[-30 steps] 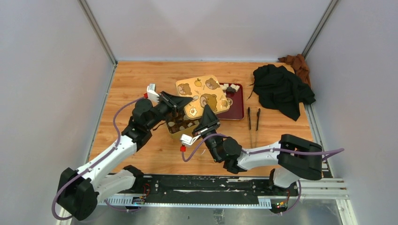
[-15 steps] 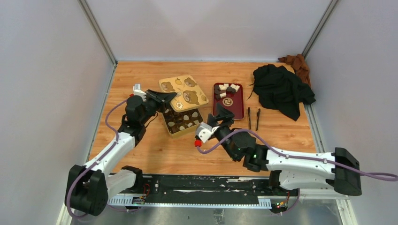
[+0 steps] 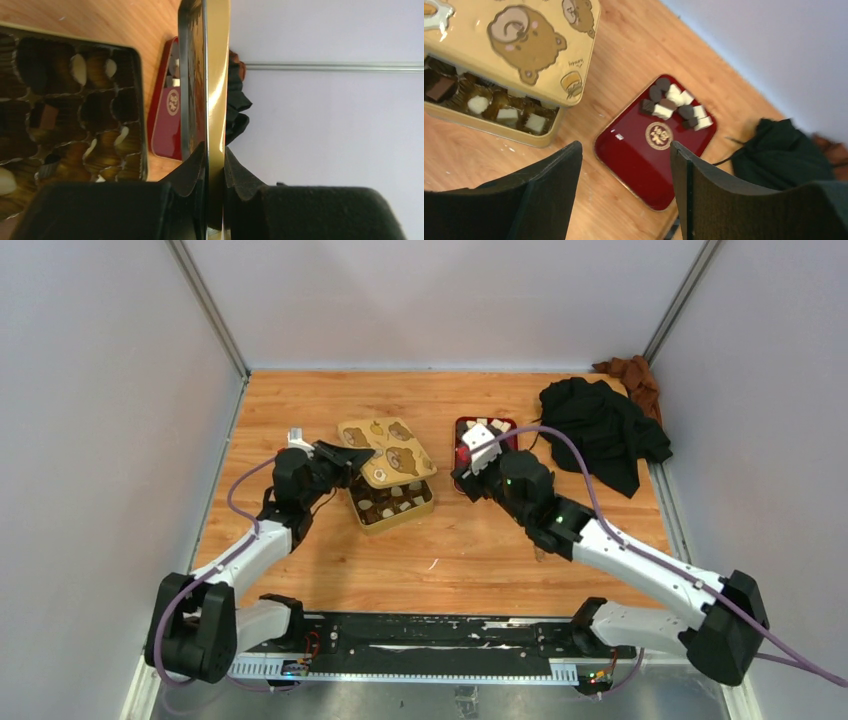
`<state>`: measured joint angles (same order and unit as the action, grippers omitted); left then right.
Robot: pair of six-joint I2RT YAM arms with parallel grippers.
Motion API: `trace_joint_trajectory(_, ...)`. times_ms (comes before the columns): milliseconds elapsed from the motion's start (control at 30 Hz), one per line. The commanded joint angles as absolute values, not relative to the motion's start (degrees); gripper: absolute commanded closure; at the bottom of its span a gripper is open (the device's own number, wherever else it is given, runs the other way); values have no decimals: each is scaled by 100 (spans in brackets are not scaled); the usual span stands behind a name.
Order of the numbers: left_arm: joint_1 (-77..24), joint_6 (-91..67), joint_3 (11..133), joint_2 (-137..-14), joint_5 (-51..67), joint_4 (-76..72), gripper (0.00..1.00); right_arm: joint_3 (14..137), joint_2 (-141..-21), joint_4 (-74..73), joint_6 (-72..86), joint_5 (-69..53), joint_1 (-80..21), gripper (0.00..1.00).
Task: Pack the chocolate
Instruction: Close the box lid on the packing box.
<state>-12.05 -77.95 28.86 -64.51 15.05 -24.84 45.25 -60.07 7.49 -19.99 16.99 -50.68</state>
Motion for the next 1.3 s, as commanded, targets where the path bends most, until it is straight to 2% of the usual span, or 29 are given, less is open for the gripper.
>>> trace_joint_trajectory(0, -1151, -7669, 2732, -6623, 1675, -2878, 100, 5198, -6692, -57, -232, 533, -4312, 31)
trace_joint_trajectory(167, -1151, -7569, 2504, -6733, 1724, -2969, 100, 5764, -7550, -217, 726, -247, -3864, 35)
trace_joint_trajectory(733, -1151, -7271, 1761, -6860, 1585, -3375, 100, 6971, -9780, -327, 2158, -1799, -3462, 35)
trace_joint_trajectory(933, -1151, -7090, 1542, -6717, 1422, -3218, 70, 7185, -10233, -227, 2398, -2260, -3387, 35)
trace_joint_trajectory(967, -1151, -7055, 1527, -6716, 1396, -3172, 68, 7206, -10309, -204, 2452, -2312, -3372, 35)
trace_joint_trajectory(1100, -1151, -6881, 1486, -6657, 1279, -2990, 64, 7400, -10627, -174, 2585, -2585, -3322, 34)
trace_joint_trajectory(1267, -1156, -6674, 1507, -6518, 1105, -2615, 69, 7467, -10846, -197, 2567, -2420, -3308, 34)
